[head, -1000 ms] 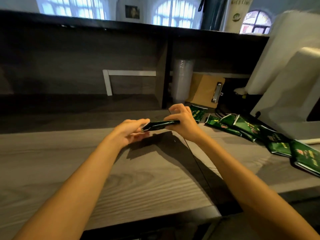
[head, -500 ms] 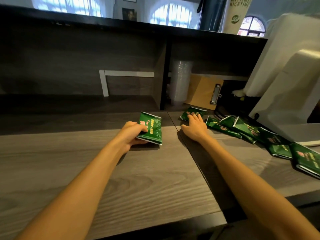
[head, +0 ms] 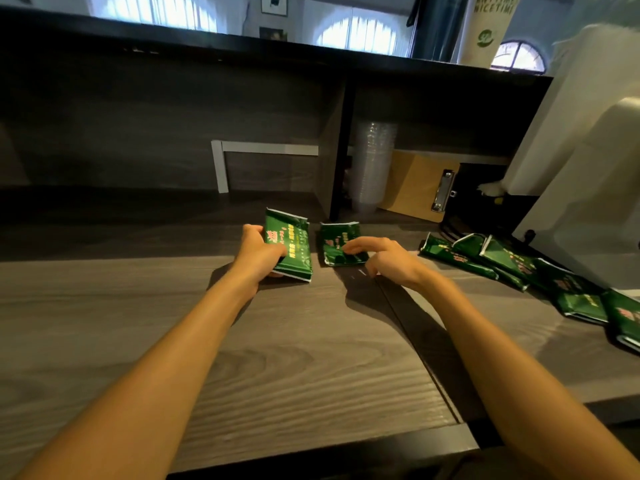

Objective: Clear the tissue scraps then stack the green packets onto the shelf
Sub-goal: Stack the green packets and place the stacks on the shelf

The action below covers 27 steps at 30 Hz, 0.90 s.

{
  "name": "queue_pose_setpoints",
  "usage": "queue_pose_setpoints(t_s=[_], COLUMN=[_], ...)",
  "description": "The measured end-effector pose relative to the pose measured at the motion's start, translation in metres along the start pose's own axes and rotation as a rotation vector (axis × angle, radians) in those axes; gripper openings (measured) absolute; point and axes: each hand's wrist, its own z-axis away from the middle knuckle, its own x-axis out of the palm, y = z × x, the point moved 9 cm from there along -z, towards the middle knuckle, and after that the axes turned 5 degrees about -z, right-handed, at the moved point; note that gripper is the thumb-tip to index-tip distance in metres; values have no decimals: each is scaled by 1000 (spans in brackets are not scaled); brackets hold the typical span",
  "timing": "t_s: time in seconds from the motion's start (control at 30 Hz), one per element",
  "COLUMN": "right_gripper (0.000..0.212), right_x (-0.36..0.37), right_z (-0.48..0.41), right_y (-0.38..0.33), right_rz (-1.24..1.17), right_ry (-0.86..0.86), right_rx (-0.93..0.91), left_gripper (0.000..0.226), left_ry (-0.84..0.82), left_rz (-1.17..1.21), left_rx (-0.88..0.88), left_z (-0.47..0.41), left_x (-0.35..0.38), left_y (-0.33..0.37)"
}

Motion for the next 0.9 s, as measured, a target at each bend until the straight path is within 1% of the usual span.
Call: queue_pose_setpoints(t_s=[0.07,0.1,0.13,0.17,0.2,0.23,0.3,0.33,0.37,0.43,0.5,0.6,0.7,0.8,0.83,0.9], right_gripper=[41,33,25,16,11,16,48,57,59,49,39,31,11,28,29,23], right_x=[4,3,1,-4,-9,-10,-8,-7,-6,-6,-9,-7,-9,-19,-23,-26], right_z=[1,0,-1,-2,-3,-4,-6,-7,-6,-7,-5,-3,1,3,5,8], right_y=[-9,-10,-9,-7,-4,1,10,13,13,10,10,18,17,22,22,20], right_rz=[-132,-210,-266,-260,-192,-90,122,218,303,371,255,14,-157,-352,-418,-605], right_ry=[-2,35,103,203,289,333,322,303,288,287,312,294,297,379,415,443], right_rx=[-41,-51,-52,-49,-33,4,108,148,166,153,153,246,280,254,232,174], left_gripper=[45,45,44,43,43,44,46,47,48,45,41,41,49,48,46,41], left_ry=[24,34,41,45,49,59,96,117,136,159,159,133,158,162,150,118], left_rz=[32,47,59,70,80,79,40,3,-40,-104,-111,-64,-15,93,135,220], left_rx=[-20,-36,-54,-65,-72,-72,-66,-53,-36,-1,5,-14,-53,-98,-111,-126], left_z=[1,2,3,3,3,2,-1,-1,0,0,1,-3,-8,-13,-13,-13], left_x=[-6,-9,-12,-13,-14,-15,-15,-15,-15,-13,-11,-10,-14,-16,-15,-11], left_y=[-3,-5,-7,-9,-11,-13,-15,-16,-14,-12,-12,-16,-21,-26,-27,-27])
